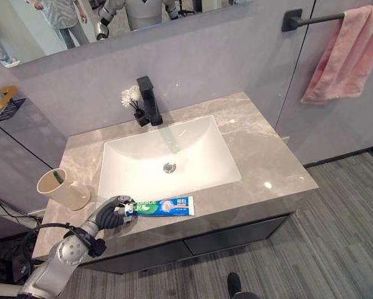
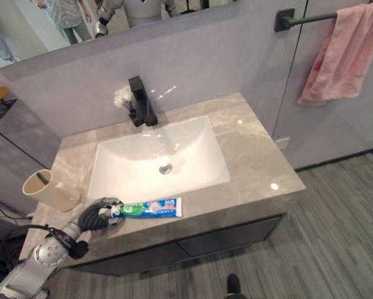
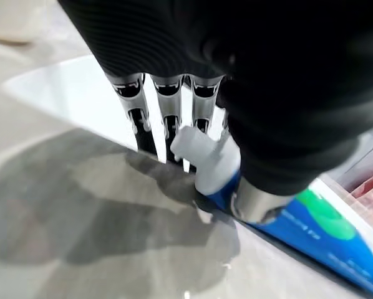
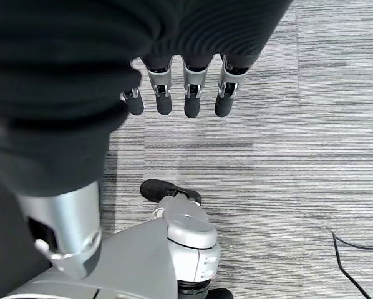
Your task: Put brush and paste in cup on sink, flatten towel.
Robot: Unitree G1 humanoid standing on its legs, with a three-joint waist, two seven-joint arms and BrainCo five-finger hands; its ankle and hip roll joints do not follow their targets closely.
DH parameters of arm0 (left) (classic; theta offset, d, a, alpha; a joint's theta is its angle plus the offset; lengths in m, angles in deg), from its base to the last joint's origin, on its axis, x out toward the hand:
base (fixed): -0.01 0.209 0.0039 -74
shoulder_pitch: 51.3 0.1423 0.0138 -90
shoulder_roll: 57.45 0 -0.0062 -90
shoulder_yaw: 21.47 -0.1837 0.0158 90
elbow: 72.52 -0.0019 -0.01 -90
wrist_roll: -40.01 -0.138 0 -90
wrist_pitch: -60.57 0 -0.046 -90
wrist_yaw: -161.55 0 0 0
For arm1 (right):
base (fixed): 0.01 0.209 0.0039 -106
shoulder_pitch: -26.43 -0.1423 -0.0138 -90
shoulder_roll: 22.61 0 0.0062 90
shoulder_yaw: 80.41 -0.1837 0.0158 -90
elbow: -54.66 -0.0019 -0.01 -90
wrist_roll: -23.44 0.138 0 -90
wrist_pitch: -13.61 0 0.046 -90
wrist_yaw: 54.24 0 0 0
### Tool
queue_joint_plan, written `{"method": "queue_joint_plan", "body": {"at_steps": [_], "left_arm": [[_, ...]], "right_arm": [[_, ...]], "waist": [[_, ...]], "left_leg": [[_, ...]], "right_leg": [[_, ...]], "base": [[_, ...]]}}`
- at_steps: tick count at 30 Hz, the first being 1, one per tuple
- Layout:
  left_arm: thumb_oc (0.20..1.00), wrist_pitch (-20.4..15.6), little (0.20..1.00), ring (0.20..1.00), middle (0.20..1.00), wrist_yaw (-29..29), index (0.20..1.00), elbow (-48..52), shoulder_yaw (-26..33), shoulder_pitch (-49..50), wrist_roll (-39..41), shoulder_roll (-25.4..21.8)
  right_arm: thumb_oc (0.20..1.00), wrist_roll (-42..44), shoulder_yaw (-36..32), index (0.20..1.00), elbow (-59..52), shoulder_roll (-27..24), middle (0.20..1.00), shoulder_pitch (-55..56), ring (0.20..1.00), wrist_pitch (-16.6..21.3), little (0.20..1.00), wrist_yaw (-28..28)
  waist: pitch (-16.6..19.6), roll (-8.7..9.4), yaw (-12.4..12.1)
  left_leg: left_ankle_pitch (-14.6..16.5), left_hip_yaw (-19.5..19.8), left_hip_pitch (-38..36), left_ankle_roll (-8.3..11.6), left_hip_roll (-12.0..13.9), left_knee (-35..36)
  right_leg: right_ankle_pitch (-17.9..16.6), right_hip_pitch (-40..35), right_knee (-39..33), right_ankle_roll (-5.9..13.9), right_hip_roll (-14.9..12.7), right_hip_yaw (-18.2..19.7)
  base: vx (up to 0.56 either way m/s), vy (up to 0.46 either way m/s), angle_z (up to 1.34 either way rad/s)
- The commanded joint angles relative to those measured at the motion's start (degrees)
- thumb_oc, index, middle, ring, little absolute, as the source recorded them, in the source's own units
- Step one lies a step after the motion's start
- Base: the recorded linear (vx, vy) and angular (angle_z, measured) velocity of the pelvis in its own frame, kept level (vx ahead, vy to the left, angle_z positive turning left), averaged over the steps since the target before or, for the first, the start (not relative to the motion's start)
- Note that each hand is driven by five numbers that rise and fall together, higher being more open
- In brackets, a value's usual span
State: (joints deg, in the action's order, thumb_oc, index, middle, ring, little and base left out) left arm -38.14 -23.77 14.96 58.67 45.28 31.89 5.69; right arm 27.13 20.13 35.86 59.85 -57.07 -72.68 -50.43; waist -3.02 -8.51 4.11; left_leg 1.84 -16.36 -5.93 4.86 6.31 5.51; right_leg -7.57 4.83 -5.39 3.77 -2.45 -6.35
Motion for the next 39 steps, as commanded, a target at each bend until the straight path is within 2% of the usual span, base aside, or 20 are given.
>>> {"method": "queue_joint_plan", "body": {"at_steps": [1,14,19,23,32,39], "left_arm": [[0.2,-2.97,0.2,0.2,0.2,-0.14,0.2,2.49,-2.68,0.76,-4.4,-2.53],[0.2,-5.15,0.2,0.2,0.2,1.32,0.2,1.29,-9.01,-4.82,-10.28,-4.0],[0.2,-5.5,0.2,0.2,0.2,2.92,0.2,0.66,-9.03,-6.11,-11.17,-3.92],[0.2,-5.22,0.2,0.2,0.2,6.89,0.2,-1.82,-8.37,-7.79,-13.23,-2.6],[0.2,-5.11,0.2,0.2,0.2,12.46,0.2,-0.28,-6.09,-9.61,-13.13,0.63],[0.2,-4.8,0.2,0.2,0.2,15.73,0.2,0.75,-5.43,-11.27,-13.35,2.77]], "right_arm": [[1.0,0.7,2.29,1.0,1.9,1.49,1.0,-2.63,1.0,0.65,1.0,-1.02],[1.0,2.21,1.32,1.0,4.44,2.73,1.0,-4.19,1.0,0.13,1.0,-2.32],[1.0,2.76,1.14,1.0,5.17,3.15,1.0,-4.72,1.0,-0.02,1.0,-2.56],[1.0,3.85,1.24,1.0,6.15,4.18,1.0,-5.69,1.0,-0.08,1.0,-3.42],[1.0,3.99,2.29,1.0,6.83,5.34,1.0,-6.13,1.0,-0.12,1.0,-4.64],[1.0,3.95,3.01,1.0,7.39,6.16,1.0,-6.27,1.0,-0.25,1.0,-5.39]], "waist": [[-0.76,2.94,1.09],[0.7,5.55,1.21],[1.4,6.3,1.27],[2.68,7.74,1.01],[3.58,8.85,1.03],[3.99,9.02,1.26]], "left_leg": [[-1.24,1.84,1.35,0.03,-0.52,-0.51],[-0.5,2.09,0.07,-0.3,-0.41,-0.51],[-0.23,2.23,-0.55,-0.4,-0.37,-0.51],[0.23,2.24,-2.01,-0.64,-0.33,-0.51],[0.27,2.25,-2.68,-0.57,-0.15,-0.51],[0.25,2.37,-2.94,-0.5,-0.01,-0.51]], "right_leg": [[4.05,-4.18,0.39,4.86,-4.03,4.48],[3.83,-5.47,0.39,4.92,-3.91,4.56],[3.82,-6.11,0.39,4.91,-3.86,4.55],[4.05,-7.46,0.39,4.84,-3.81,4.67],[4.06,-8.2,0.39,4.64,-3.72,4.61],[4.2,-8.61,0.39,4.48,-3.69,4.43]], "base": [[0.0,0.0,0.0],[0.0,0.0,0.0],[0.0,0.0,0.0],[0.0,0.0,0.0],[0.0,0.0,0.0],[0.0,0.0,0.0]]}}
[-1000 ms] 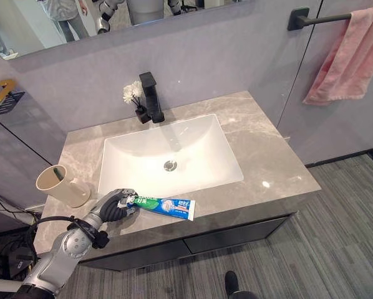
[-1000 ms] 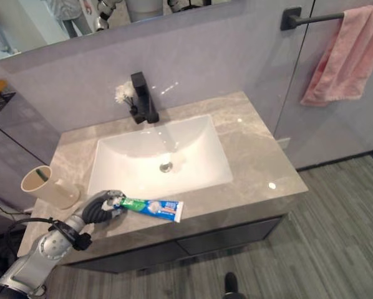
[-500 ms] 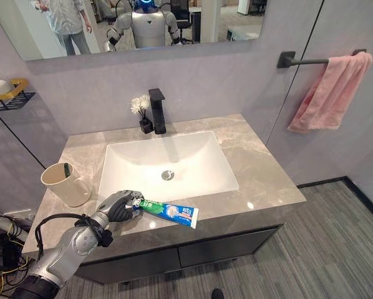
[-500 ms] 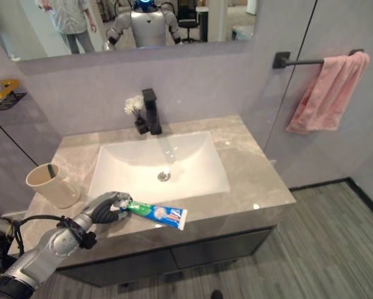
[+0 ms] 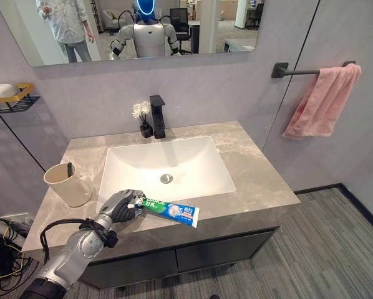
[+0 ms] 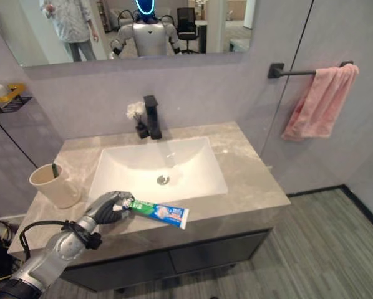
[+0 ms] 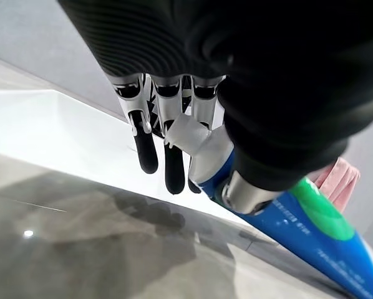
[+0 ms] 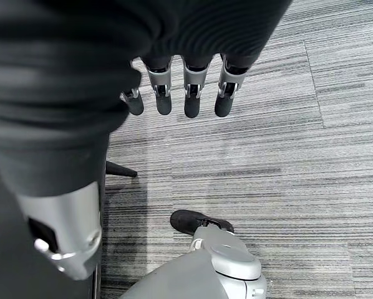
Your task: Put brush and paste in cup on sink, flatten towel.
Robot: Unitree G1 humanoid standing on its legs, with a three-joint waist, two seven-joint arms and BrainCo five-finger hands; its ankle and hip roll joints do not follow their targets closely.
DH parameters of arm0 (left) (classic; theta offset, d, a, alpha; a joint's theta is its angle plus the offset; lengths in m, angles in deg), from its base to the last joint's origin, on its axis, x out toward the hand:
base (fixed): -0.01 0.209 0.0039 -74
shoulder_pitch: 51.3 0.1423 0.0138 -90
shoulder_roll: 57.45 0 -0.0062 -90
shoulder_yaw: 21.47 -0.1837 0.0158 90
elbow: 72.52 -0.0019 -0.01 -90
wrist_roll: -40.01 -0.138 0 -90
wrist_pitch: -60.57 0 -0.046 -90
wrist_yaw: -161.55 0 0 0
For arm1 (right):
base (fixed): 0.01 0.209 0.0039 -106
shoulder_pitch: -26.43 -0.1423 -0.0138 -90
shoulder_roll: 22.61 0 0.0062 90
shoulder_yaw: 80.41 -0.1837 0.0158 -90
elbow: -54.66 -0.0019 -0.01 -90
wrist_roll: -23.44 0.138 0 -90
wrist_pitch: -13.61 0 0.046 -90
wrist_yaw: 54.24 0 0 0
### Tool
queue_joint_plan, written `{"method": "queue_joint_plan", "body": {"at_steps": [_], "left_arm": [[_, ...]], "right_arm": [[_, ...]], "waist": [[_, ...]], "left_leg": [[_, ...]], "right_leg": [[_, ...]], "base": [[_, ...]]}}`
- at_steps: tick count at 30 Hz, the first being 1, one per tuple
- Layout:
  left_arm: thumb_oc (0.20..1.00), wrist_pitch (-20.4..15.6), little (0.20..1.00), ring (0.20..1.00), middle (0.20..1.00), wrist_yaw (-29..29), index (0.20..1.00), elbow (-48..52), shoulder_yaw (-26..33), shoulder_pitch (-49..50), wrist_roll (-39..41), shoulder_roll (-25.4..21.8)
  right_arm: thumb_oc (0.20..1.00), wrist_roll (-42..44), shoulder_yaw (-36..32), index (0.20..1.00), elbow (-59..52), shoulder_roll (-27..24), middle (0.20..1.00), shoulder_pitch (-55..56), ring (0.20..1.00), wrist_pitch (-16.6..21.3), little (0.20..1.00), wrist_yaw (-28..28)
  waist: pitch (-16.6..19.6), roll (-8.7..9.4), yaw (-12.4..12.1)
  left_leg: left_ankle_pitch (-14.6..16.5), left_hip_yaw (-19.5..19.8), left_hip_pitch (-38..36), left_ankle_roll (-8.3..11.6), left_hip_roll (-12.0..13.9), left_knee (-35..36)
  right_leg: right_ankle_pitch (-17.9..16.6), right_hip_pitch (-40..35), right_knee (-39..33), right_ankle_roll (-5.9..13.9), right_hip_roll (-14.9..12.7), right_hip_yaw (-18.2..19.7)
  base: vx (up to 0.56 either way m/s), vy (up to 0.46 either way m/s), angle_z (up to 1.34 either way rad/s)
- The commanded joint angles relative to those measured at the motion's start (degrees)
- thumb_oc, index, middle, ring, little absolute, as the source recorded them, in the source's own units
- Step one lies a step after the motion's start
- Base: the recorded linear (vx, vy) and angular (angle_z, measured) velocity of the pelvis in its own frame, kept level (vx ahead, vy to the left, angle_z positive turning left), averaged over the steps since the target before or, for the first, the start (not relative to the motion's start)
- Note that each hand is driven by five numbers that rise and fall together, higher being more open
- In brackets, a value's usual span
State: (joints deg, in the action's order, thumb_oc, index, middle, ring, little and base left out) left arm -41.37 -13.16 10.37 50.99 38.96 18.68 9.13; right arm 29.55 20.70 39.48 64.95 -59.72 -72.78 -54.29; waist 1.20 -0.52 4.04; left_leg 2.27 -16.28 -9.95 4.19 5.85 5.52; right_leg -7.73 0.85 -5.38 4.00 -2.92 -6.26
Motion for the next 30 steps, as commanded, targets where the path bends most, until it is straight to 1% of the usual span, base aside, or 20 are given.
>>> {"method": "queue_joint_plan", "body": {"at_steps": [1,19,29,30], "left_arm": [[0.2,-1.33,0.2,0.2,0.2,6.07,0.2,5.6,2.39,-6.01,-0.27,-0.27],[0.2,-0.87,0.2,0.2,0.2,10.65,0.2,8.45,4.27,-10.48,0.47,1.62],[0.2,-0.63,0.2,0.2,0.2,13.66,0.2,10.51,6.91,-13.19,0.96,2.27],[0.2,-0.6,0.2,0.2,0.2,14.72,0.2,10.98,7.89,-14.11,0.71,2.31]], "right_arm": [[1.0,1.62,2.67,1.0,4.05,1.38,1.0,-3.77,1.0,-0.25,1.0,-1.71],[1.0,2.56,2.53,1.0,4.9,1.19,1.0,-4.17,1.0,0.02,1.0,-2.68],[1.0,3.48,1.84,1.0,5.49,1.32,1.0,-3.96,1.0,0.07,1.0,-2.62],[1.0,4.15,1.42,1.0,5.68,1.47,1.0,-3.91,1.0,0.1,1.0,-2.68]], "waist": [[-0.06,1.07,1.46],[0.23,1.1,2.35],[0.47,1.36,2.83],[0.47,1.46,2.96]], "left_leg": [[-0.13,2.33,0.93,0.21,0.48,-0.52],[-0.03,1.71,0.37,0.4,0.87,-0.52],[0.38,1.19,0.0,0.24,0.82,-0.52],[0.48,1.0,-0.09,0.19,0.76,-0.52]], "right_leg": [[4.41,-4.85,0.38,4.21,-3.14,4.32],[4.47,-5.02,0.38,4.03,-2.83,4.6],[4.26,-4.87,0.38,4.25,-2.89,5.12],[4.18,-4.79,0.38,4.3,-2.97,5.28]], "base": [[0.0,0.0,0.0],[0.0,0.0,0.0],[0.0,0.005,-0.03],[0.0,0.03,-0.14]]}}
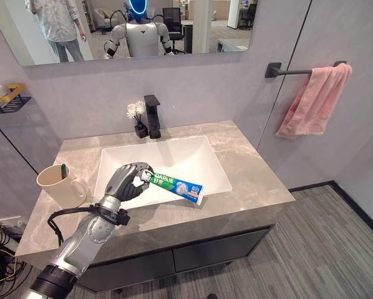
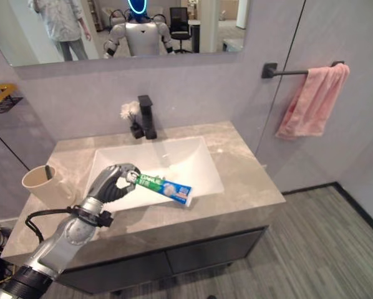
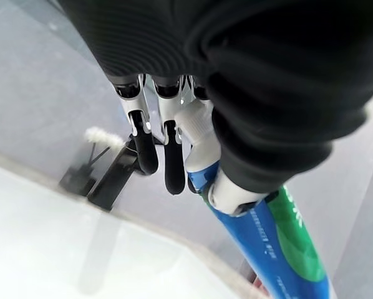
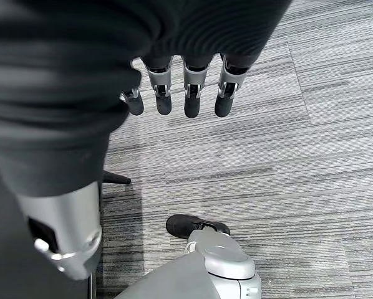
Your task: Put brush and paste in cup on sink, flatten towel.
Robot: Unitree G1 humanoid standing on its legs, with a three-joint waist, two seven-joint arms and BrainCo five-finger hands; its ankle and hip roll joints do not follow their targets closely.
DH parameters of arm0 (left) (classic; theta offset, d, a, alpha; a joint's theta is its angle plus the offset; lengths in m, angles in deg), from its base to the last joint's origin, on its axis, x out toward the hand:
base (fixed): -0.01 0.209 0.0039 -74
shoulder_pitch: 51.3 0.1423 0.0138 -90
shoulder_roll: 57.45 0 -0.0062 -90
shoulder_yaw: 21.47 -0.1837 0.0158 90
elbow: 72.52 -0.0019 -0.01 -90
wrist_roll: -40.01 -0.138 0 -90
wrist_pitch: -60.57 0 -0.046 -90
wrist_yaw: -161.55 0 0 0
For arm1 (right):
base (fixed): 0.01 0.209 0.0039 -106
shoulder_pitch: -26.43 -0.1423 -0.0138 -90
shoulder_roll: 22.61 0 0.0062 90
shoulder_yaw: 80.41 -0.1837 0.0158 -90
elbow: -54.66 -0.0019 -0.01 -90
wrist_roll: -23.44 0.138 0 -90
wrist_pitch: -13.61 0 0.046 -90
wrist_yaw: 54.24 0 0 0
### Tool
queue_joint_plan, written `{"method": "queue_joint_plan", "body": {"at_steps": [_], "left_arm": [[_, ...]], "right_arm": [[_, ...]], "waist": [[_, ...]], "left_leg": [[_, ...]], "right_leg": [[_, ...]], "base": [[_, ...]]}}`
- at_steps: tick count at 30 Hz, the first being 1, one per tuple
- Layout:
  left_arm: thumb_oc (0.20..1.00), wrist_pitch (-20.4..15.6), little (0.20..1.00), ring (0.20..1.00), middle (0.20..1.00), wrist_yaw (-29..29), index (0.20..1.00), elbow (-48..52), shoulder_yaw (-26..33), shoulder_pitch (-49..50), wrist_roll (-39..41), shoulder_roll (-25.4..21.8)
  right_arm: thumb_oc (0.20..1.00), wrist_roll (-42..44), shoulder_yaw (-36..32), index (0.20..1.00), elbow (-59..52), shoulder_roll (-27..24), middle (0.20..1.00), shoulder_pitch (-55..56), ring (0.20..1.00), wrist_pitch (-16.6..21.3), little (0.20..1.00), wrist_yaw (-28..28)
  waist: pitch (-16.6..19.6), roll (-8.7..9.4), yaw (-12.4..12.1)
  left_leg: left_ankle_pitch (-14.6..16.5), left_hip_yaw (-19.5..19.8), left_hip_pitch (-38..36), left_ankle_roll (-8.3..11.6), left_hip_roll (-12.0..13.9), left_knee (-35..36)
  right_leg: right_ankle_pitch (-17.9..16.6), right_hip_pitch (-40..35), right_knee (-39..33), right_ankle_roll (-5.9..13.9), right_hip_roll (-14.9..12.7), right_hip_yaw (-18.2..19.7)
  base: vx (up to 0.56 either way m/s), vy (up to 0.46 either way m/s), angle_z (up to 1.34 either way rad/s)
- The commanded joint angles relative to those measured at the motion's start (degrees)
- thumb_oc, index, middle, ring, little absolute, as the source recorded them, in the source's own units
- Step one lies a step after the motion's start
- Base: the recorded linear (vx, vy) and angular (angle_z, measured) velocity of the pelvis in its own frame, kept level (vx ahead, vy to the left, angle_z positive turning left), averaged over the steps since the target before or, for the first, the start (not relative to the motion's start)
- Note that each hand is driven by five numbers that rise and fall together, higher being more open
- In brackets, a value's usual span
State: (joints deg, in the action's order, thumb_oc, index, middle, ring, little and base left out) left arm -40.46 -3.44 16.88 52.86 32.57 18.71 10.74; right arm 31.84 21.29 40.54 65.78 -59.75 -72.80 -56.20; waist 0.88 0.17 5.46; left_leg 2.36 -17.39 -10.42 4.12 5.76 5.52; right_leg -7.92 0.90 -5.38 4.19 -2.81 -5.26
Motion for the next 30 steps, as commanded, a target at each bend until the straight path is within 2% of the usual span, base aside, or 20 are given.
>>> {"method": "queue_joint_plan", "body": {"at_steps": [1,7,9,11,16,19,20,21,23,24,25,27,29,30], "left_arm": [[0.2,-1.36,0.2,0.2,0.2,6.04,0.2,4.54,6.83,-8.55,0.29,0.5],[0.2,-0.55,0.2,0.2,0.2,8.9,0.2,4.94,8.79,-12.08,-1.13,0.24],[0.2,0.15,0.2,0.2,0.2,11.74,0.2,5.62,11.03,-15.38,-2.25,-0.27],[0.2,0.46,0.2,0.2,0.2,12.9,0.2,5.27,11.56,-17.55,-2.79,-0.39],[0.2,1.86,0.2,0.2,0.2,17.66,0.2,4.17,13.53,-23.42,-4.15,-1.25],[0.2,2.65,0.2,0.2,0.2,20.64,0.2,2.9,14.79,-26.32,-5.08,-1.79],[0.2,3.18,0.2,0.2,0.2,21.94,0.2,2.3,15.37,-27.5,-5.96,-2.15],[0.2,3.18,0.2,0.2,0.2,22.01,0.2,2.23,15.33,-27.69,-6.02,-2.07],[0.2,3.7,0.2,0.2,0.2,23.29,0.2,1.38,15.25,-29.52,-6.06,-1.95],[0.2,4.23,0.2,0.2,0.2,23.84,0.2,0.93,15.65,-30.75,-6.1,-1.82],[0.2,4.21,0.2,0.2,0.2,23.88,0.2,0.85,15.69,-30.86,-6.11,-1.85],[0.2,4.5,0.2,0.2,0.2,24.34,0.2,1.18,15.73,-32.42,-5.85,-1.6],[0.2,4.45,0.2,0.2,0.2,24.21,0.2,1.05,15.57,-32.91,-5.43,-1.51],[0.2,4.18,0.2,0.2,0.2,23.74,0.2,0.96,14.13,-35.43,-3.97,-1.11]], "right_arm": [[1.0,2.49,0.37,1.0,4.85,0.73,1.0,-3.72,1.0,0.24,1.0,-0.75],[1.0,6.2,-2.36,1.0,5.05,-0.13,1.0,-3.62,1.0,0.86,1.0,-1.49],[1.0,14.49,-8.87,1.0,4.14,-2.64,1.0,-3.86,1.0,2.49,1.0,-3.08],[1.0,17.71,-11.45,1.0,2.85,-4.0,1.0,-4.04,1.0,3.59,1.0,-3.72],[1.0,24.34,-21.16,1.0,-5.33,-10.1,1.0,-4.96,1.0,7.83,1.0,-9.49],[1.0,24.37,-28.53,1.0,-18.39,-14.76,1.0,-4.95,1.0,11.75,1.0,-16.03],[1.0,21.58,-31.8,1.0,-25.86,-16.38,1.0,-5.18,1.0,13.62,1.0,-20.69],[1.0,21.26,-32.02,1.0,-26.44,-16.19,1.0,-5.02,1.0,13.4,1.0,-21.06],[1.0,23.08,-35.5,1.0,-34.52,-17.13,1.0,-7.0,1.0,17.12,1.0,-24.13],[1.0,21.51,-35.99,1.0,-44.13,-17.46,1.0,-8.36,1.0,18.78,1.0,-24.42],[1.0,21.31,-36.11,1.0,-44.66,-17.27,1.0,-8.23,1.0,18.55,1.0,-24.56],[1.0,20.82,-34.78,1.0,-54.82,-16.47,1.0,-10.51,1.0,20.13,1.0,-23.59],[1.0,21.59,-33.75,1.0,-57.32,-15.88,1.0,-11.56,1.0,20.68,1.0,-22.68],[1.0,25.92,-27.64,1.0,-63.58,-14.75,1.0,-16.35,1.0,21.16,1.0,-17.63]], "waist": [[0.82,0.77,1.62],[0.81,1.03,2.12],[1.05,1.25,2.9],[1.02,1.29,3.13],[0.86,1.29,4.48],[0.91,0.94,5.39],[1.05,0.62,5.62],[0.93,0.65,5.57],[1.2,0.32,5.75],[1.24,0.16,5.72],[1.13,0.22,5.75],[1.23,0.18,5.69],[1.3,0.23,5.59],[1.52,0.41,5.0]], "left_leg": [[0.44,1.98,0.38,0.24,0.81,-0.52],[0.57,1.63,0.43,0.15,0.59,-0.52],[0.62,1.31,0.51,0.21,0.59,-0.52],[0.62,1.27,0.76,0.25,0.58,-0.52],[0.72,1.11,1.17,0.24,0.46,-0.52],[1.2,1.03,1.4,0.12,0.36,-0.52],[1.34,1.12,1.52,-0.01,0.22,-0.52],[0.95,1.1,1.71,-0.01,0.21,-0.52],[1.42,1.27,1.69,-0.12,0.07,-0.52],[1.49,1.33,1.83,-0.19,-0.1,-0.52],[1.09,1.28,2.01,-0.19,-0.11,-0.52],[1.08,1.29,2.09,-0.28,-0.17,-0.52],[0.92,1.23,2.22,-0.29,-0.21,-0.52],[0.88,1.13,2.28,-0.32,-0.19,-0.52]], "right_leg": [[4.33,-4.7,0.38,4.14,-3.08,4.47],[4.12,-4.48,0.38,4.35,-3.13,4.76],[3.81,-4.13,0.38,4.67,-3.22,5.09],[3.66,-3.83,0.38,4.8,-3.28,5.07],[3.4,-3.33,0.38,5.27,-3.37,5.21],[3.45,-2.95,0.38,5.64,-3.56,5.24],[3.4,-2.84,0.39,5.73,-3.68,5.26],[3.07,-2.66,0.38,5.64,-3.68,5.25],[3.36,-2.74,0.39,5.79,-3.8,5.23],[3.29,-2.6,0.38,5.76,-3.87,5.27],[2.95,-2.42,0.38,5.67,-3.87,5.29],[2.92,-2.32,0.38,5.65,-3.94,5.42],[2.77,-2.14,0.38,5.63,-3.96,5.43],[2.79,-2.07,0.38,5.66,-4.01,5.42]], "base": [[0.0,0.03,-0.13],[0.0,0.007,-0.02],[-0.01,0.028,-0.04],[-0.01,0.017,-0.04],[0.0,0.014,-0.02],[0.0,0.036,-0.01],[0.01,0.036,-0.02],[0.0,0.0,0.0],[0.02,0.025,-0.01],[0.0,0.0,0.0],[0.0,0.0,0.0],[0.0,0.0,0.0],[0.0,0.0,0.0],[0.0,0.0,0.0]]}}
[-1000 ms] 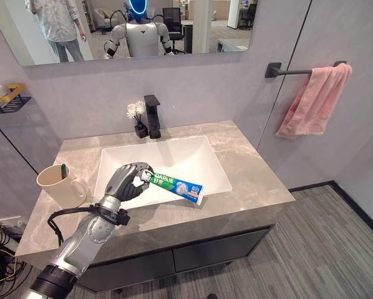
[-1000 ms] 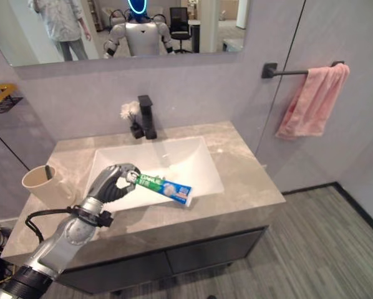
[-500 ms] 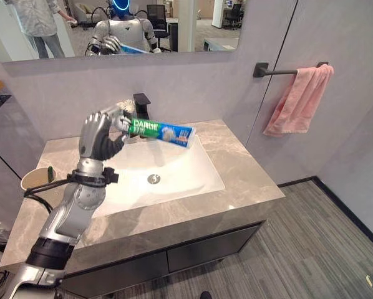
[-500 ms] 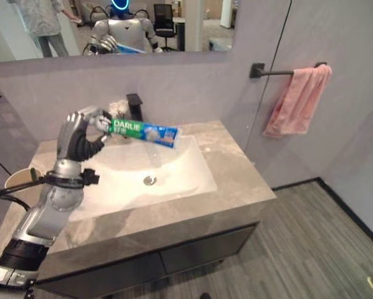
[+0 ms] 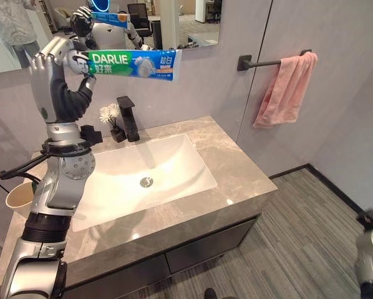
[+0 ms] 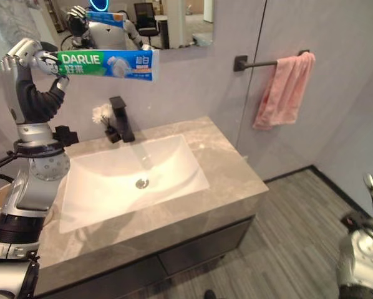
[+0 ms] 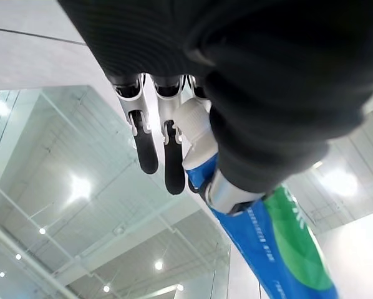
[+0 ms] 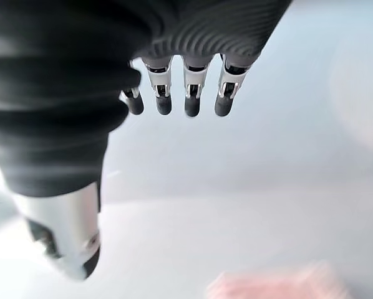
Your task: Put brush and paste in cup on sink, flatten towel.
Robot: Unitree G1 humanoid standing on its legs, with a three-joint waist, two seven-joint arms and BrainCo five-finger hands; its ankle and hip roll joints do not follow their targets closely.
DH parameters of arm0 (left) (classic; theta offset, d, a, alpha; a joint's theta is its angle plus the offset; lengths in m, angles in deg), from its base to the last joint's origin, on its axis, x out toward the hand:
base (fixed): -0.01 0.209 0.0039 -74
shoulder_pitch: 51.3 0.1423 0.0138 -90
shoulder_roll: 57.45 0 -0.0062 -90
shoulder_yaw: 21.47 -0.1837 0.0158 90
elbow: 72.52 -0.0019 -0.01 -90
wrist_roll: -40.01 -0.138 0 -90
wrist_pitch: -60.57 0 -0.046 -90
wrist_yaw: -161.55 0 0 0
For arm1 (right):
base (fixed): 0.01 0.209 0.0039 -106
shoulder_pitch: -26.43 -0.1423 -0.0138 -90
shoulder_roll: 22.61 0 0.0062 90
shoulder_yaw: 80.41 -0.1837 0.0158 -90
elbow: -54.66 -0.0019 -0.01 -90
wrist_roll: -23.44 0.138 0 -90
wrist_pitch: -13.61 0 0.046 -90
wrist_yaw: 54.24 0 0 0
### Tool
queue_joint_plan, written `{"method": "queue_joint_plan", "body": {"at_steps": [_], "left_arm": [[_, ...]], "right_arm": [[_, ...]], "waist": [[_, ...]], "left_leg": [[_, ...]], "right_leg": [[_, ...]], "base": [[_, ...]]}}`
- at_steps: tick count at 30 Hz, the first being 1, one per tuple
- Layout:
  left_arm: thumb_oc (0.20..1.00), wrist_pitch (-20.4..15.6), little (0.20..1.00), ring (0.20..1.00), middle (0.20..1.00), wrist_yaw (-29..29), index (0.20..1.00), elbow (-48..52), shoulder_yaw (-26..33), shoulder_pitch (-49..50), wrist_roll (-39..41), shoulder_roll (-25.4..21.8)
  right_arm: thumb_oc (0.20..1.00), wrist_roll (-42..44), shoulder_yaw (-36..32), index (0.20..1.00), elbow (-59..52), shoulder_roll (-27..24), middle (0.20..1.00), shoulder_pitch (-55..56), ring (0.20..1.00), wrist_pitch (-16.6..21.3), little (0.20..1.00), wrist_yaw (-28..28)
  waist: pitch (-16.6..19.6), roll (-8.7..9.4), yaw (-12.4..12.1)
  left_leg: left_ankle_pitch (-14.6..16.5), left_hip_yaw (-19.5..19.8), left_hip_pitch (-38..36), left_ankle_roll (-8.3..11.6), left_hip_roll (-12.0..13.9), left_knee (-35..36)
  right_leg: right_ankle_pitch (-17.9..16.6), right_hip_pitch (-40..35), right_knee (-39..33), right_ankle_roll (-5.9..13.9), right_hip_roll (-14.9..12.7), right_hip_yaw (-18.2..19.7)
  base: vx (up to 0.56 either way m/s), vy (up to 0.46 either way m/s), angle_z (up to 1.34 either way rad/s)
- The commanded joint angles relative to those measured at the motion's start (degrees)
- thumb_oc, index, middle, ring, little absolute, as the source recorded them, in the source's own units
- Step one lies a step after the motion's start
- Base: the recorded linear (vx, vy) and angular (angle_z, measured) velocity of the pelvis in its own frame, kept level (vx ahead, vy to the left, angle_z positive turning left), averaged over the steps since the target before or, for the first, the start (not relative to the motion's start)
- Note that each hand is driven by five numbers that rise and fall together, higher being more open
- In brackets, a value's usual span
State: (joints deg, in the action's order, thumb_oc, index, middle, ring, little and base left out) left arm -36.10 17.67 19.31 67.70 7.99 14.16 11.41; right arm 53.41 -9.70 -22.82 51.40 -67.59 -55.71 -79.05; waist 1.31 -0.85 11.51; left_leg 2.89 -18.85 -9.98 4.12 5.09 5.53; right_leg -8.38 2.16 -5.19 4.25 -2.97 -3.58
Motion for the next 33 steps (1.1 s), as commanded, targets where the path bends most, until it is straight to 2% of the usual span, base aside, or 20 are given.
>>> {"method": "queue_joint_plan", "body": {"at_steps": [1,4,5,6,10,13,14,16,19,24,33], "left_arm": [[0.2,-0.3,0.2,0.2,0.2,2.44,0.2,-1.55,-1.29,-11.87,1.33,-2.02],[0.2,-0.19,0.2,0.2,0.2,1.67,0.2,-2.66,-4.27,-15.91,3.75,-1.36],[0.2,-0.19,0.2,0.2,0.2,1.75,0.2,-2.92,-4.28,-16.26,3.85,-1.63],[0.2,-0.06,0.2,0.2,0.2,1.72,0.2,-3.42,-5.68,-17.91,5.42,-0.95],[0.2,0.27,0.2,0.2,0.2,2.38,0.2,-3.8,-6.83,-21.1,6.95,0.08],[0.2,0.97,0.2,0.2,0.2,3.32,0.2,-4.24,-7.84,-23.21,6.78,1.63],[0.2,0.98,0.2,0.2,0.2,3.37,0.2,-4.32,-7.91,-23.32,6.75,1.52],[0.2,1.17,0.2,0.2,0.2,4.28,0.2,-4.74,-8.71,-24.46,5.79,3.03],[0.2,0.99,0.2,0.2,0.2,5.12,0.2,-5.12,-9.71,-25.24,5.08,4.5],[0.2,0.68,0.2,0.2,0.2,6.05,0.2,-4.77,-10.48,-25.49,4.63,5.12],[0.2,0.17,0.2,0.2,0.2,6.92,0.2,-3.7,-11.09,-24.31,3.74,5.69]], "right_arm": [[1.0,7.07,5.19,1.0,-1.42,0.27,1.0,-10.07,1.0,3.9,1.0,7.29],[1.0,12.93,13.89,1.0,2.19,1.56,1.0,-17.23,1.0,1.48,1.0,10.55],[1.0,13.43,14.12,1.0,2.92,1.44,1.0,-17.96,1.0,1.67,1.0,10.92],[1.0,17.51,18.52,1.0,5.79,3.35,1.0,-21.64,1.0,0.22,1.0,12.1],[1.0,27.88,26.21,1.0,10.29,8.76,1.0,-28.07,1.0,-2.01,1.0,18.05],[1.0,34.99,29.93,1.0,11.36,15.19,1.0,-31.62,1.0,-2.27,1.0,21.33],[1.0,35.25,29.95,1.0,11.55,15.22,1.0,-31.77,1.0,-2.22,1.0,21.58],[1.0,37.91,31.1,1.0,9.69,19.41,1.0,-33.89,1.0,-1.12,1.0,24.27],[1.0,38.25,33.35,1.0,8.44,21.74,1.0,-36.34,1.0,-0.55,1.0,26.52],[1.0,34.34,38.67,1.0,3.3,21.12,1.0,-39.81,1.0,-0.68,1.0,28.8],[1.0,30.66,43.82,1.0,-6.59,20.94,1.0,-43.64,1.0,-0.15,1.0,31.7]], "waist": [[0.99,1.54,-1.14],[1.18,1.85,-2.45],[0.98,1.91,-2.28],[1.0,2.04,-3.31],[0.37,2.28,-4.4],[0.12,2.12,-5.7],[0.1,2.19,-5.6],[0.0,2.02,-6.4],[0.27,2.13,-6.95],[0.3,2.6,-7.65],[0.52,3.56,-8.03]], "left_leg": [[0.15,2.54,2.03,-0.33,0.44,-0.53],[-0.05,2.64,2.29,-0.36,0.32,-0.53],[-0.06,2.62,2.33,-0.36,0.3,-0.53],[-0.23,2.87,2.5,-0.37,0.24,-0.53],[-0.57,3.3,3.04,-0.31,0.06,-0.53],[-0.85,3.84,3.6,-0.32,-0.05,-0.53],[-0.86,3.86,3.64,-0.32,-0.06,-0.53],[-1.08,4.31,4.34,-0.36,-0.12,-0.53],[-1.19,4.91,4.89,-0.37,-0.27,-0.53],[-1.54,5.61,6.0,-0.3,-0.28,-0.53],[-1.62,6.33,7.13,-0.3,-0.21,-0.53]], "right_leg": [[3.12,-3.15,0.19,5.55,-3.88,3.78],[3.06,-3.16,0.19,5.52,-3.96,3.49],[3.06,-3.11,0.19,5.52,-3.98,3.51],[2.97,-3.14,0.19,5.51,-4.04,3.36],[2.96,-3.0,0.19,5.39,-4.25,2.93],[3.1,-3.0,0.19,5.33,-4.4,2.51],[3.1,-2.97,0.19,5.33,-4.41,2.49],[3.22,-2.71,0.19,5.28,-4.61,1.93],[3.36,-2.55,0.19,5.28,-4.81,1.26],[3.23,-2.03,0.19,5.28,-4.85,0.69],[3.25,-1.38,0.19,5.34,-4.83,-0.16]], "base": [[0.0,0.015,-0.07],[0.0,0.005,-0.05],[0.0,0.0,0.0],[0.0,0.0,0.0],[0.0,0.004,0.05],[0.01,0.007,0.11],[0.0,0.0,0.0],[0.01,0.005,0.07],[0.04,0.008,0.15],[0.02,0.003,0.1],[0.02,0.007,0.03]]}}
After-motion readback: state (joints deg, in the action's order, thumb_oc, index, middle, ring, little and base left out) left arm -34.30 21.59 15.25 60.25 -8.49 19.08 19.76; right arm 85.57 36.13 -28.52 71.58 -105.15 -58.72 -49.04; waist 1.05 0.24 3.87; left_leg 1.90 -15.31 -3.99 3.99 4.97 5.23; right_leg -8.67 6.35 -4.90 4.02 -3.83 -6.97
